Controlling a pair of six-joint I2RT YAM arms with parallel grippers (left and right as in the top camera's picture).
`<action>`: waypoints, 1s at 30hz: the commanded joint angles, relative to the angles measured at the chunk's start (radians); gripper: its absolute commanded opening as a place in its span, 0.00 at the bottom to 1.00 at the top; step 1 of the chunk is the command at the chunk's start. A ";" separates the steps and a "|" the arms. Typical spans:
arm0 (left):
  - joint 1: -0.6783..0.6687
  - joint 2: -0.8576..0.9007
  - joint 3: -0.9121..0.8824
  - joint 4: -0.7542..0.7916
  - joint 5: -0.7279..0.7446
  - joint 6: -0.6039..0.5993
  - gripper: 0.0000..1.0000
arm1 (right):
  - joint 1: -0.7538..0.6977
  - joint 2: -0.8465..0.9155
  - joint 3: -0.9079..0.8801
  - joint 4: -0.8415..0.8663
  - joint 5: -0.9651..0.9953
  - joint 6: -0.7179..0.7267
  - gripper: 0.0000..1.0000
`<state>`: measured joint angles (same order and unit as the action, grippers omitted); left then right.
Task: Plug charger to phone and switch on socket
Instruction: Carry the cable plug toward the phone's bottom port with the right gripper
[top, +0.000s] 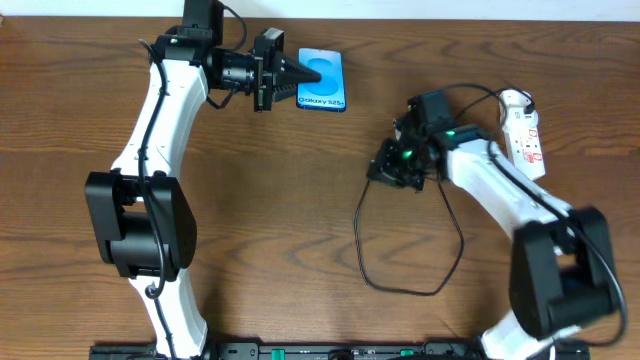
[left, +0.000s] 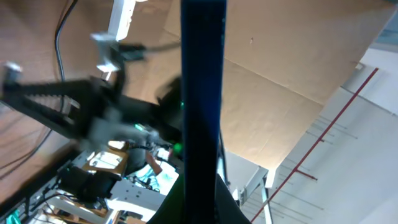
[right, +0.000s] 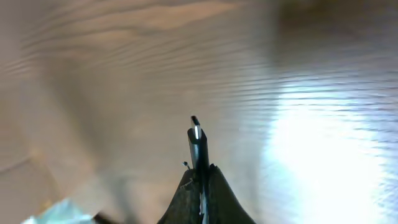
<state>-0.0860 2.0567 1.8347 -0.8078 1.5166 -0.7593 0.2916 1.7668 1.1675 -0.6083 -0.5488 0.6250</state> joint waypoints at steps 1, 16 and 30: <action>0.005 -0.026 0.004 0.040 0.054 -0.002 0.07 | -0.008 -0.101 -0.002 0.002 -0.090 -0.066 0.01; -0.004 -0.026 0.004 0.426 0.054 -0.302 0.07 | 0.055 -0.282 -0.002 0.134 -0.341 -0.133 0.01; -0.005 -0.026 0.004 0.663 0.042 -0.380 0.07 | 0.054 -0.282 -0.002 0.375 -0.487 0.092 0.01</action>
<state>-0.0887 2.0571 1.8229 -0.1822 1.5242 -1.1275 0.3408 1.4967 1.1633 -0.2672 -0.9817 0.6228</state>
